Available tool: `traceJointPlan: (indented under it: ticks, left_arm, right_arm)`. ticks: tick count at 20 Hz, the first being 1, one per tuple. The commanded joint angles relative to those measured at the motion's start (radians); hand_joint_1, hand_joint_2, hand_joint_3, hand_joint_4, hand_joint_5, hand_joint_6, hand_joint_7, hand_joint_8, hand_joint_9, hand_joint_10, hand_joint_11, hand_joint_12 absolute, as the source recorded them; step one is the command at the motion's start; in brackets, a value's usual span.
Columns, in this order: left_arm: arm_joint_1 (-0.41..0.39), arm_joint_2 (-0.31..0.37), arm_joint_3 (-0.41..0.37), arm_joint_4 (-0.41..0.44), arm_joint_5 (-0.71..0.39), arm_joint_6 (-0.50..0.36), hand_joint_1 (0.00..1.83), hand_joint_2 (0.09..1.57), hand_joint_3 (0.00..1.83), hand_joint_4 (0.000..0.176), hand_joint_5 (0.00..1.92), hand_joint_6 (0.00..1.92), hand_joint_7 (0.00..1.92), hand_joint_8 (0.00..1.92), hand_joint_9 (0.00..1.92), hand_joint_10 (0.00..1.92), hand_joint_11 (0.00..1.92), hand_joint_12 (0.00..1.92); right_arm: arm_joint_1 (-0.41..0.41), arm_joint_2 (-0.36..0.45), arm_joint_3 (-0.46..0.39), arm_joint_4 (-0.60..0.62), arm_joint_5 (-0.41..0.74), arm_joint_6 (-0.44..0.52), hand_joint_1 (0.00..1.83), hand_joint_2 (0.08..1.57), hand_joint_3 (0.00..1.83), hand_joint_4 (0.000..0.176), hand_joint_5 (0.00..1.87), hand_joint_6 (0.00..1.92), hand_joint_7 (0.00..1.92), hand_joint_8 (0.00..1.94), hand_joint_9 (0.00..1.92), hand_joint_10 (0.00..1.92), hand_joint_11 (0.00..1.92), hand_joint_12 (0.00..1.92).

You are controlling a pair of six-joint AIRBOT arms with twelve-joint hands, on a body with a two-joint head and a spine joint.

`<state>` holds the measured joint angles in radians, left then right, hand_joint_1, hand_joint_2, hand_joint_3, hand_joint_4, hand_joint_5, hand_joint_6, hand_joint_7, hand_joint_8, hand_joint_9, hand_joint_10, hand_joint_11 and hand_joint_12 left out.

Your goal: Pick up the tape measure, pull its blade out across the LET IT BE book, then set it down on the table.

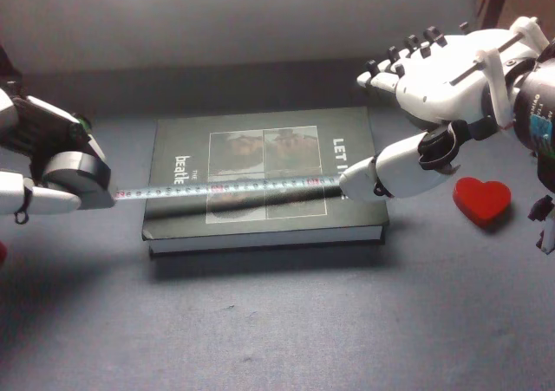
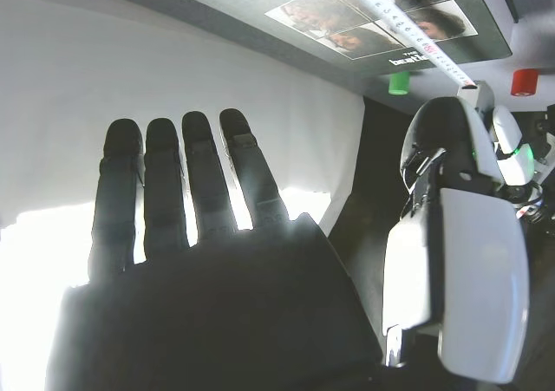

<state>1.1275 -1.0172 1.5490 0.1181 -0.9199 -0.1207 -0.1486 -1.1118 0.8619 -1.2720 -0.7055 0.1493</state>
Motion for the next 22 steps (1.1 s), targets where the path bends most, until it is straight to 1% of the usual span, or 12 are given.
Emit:
traceJointPlan:
  ticks: [1, 3, 8, 9, 11, 14, 18, 19, 21, 22]
  left_arm:
    - [0.003, -0.002, 0.013, -0.053, -0.115, -0.024, 1.39, 1.08, 0.0, 0.0, 0.98, 0.74, 1.09, 0.81, 0.97, 1.21, 0.96, 1.05]
    - [0.018, -0.007, 0.028, -0.04, -0.135, -0.028, 1.39, 1.08, 0.0, 0.0, 0.98, 0.75, 1.1, 0.81, 0.97, 1.21, 0.96, 1.04]
    - [0.029, -0.008, 0.029, -0.04, -0.145, -0.034, 1.39, 1.09, 0.0, 0.0, 0.98, 0.75, 1.08, 0.83, 0.97, 1.22, 0.99, 1.01]
    - [0.029, -0.008, 0.03, -0.04, -0.145, -0.036, 1.39, 1.09, 0.0, 0.0, 0.98, 0.75, 1.08, 0.84, 0.97, 1.22, 0.98, 1.01]
    - [0.037, -0.008, 0.034, -0.038, -0.149, -0.038, 1.39, 1.09, 0.0, 0.0, 0.98, 0.74, 1.08, 0.84, 0.97, 1.21, 0.98, 1.0]
    - [0.039, -0.011, 0.062, 0.023, -0.174, -0.038, 1.39, 1.08, 0.0, 0.0, 0.98, 0.74, 1.08, 0.83, 0.98, 1.21, 1.0, 0.98]
    - [0.037, -0.023, 0.094, 0.066, -0.195, -0.048, 1.39, 1.08, 0.0, 0.0, 0.98, 0.73, 1.08, 0.84, 0.98, 1.21, 1.01, 0.98]
    - [0.033, -0.029, 0.106, 0.08, -0.205, -0.05, 1.39, 1.09, 0.0, 0.0, 0.98, 0.73, 1.08, 0.84, 0.98, 1.21, 1.01, 0.98]
    - [0.019, -0.042, 0.127, 0.11, -0.218, -0.057, 1.38, 1.09, 0.0, 0.0, 0.97, 0.75, 1.07, 0.86, 0.95, 1.24, 0.96, 1.03]
    - [0.011, -0.047, 0.134, 0.12, -0.221, -0.057, 1.38, 1.09, 0.0, 0.0, 0.97, 0.75, 1.07, 0.85, 0.95, 1.25, 0.95, 1.04]
  right_arm:
    - [0.004, 0.003, -0.001, -0.065, 0.008, 0.004, 0.0, 0.99, 0.0, 0.0, 0.0, 0.0, 0.0, 0.0, 0.0, 0.0, 0.05, 0.08]
    - [0.004, 0.003, -0.001, -0.067, 0.009, 0.004, 0.0, 0.99, 0.0, 0.0, 0.0, 0.0, 0.0, 0.0, 0.0, 0.0, 0.05, 0.08]
    - [0.004, 0.003, -0.001, -0.068, 0.009, 0.004, 0.0, 0.99, 0.0, 0.0, 0.0, 0.0, 0.0, 0.0, 0.0, 0.0, 0.05, 0.09]
    - [0.004, 0.003, -0.001, -0.069, 0.009, 0.004, 0.0, 0.99, 0.0, 0.0, 0.0, 0.0, 0.0, 0.0, 0.0, 0.0, 0.01, 0.19]
    - [0.004, 0.003, -0.001, -0.07, 0.008, 0.004, 0.0, 0.99, 0.0, 0.0, 0.0, 0.0, 0.0, 0.0, 0.0, 0.0, 0.0, 0.21]
    - [0.004, 0.003, -0.001, -0.071, 0.008, 0.005, 0.0, 1.0, 0.0, 0.0, 0.0, 0.0, 0.0, 0.0, 0.0, 0.0, 0.0, 0.21]
    - [0.003, 0.003, -0.001, -0.072, 0.008, 0.006, 0.0, 1.0, 0.0, 0.0, 0.0, 0.0, 0.0, 0.0, 0.0, 0.0, 0.0, 0.21]
    - [0.003, 0.003, -0.001, -0.072, 0.008, 0.006, 0.0, 1.0, 0.0, 0.0, 0.0, 0.0, 0.0, 0.0, 0.0, 0.0, 0.0, 0.21]
    - [0.004, 0.003, -0.001, -0.072, 0.008, 0.006, 0.0, 1.0, 0.0, 0.0, 0.0, 0.0, 0.0, 0.0, 0.0, 0.0, 0.0, 0.21]
    - [0.004, 0.003, -0.001, -0.072, 0.008, 0.006, 0.0, 1.0, 0.0, 0.0, 0.0, 0.0, 0.0, 0.0, 0.0, 0.0, 0.0, 0.24]
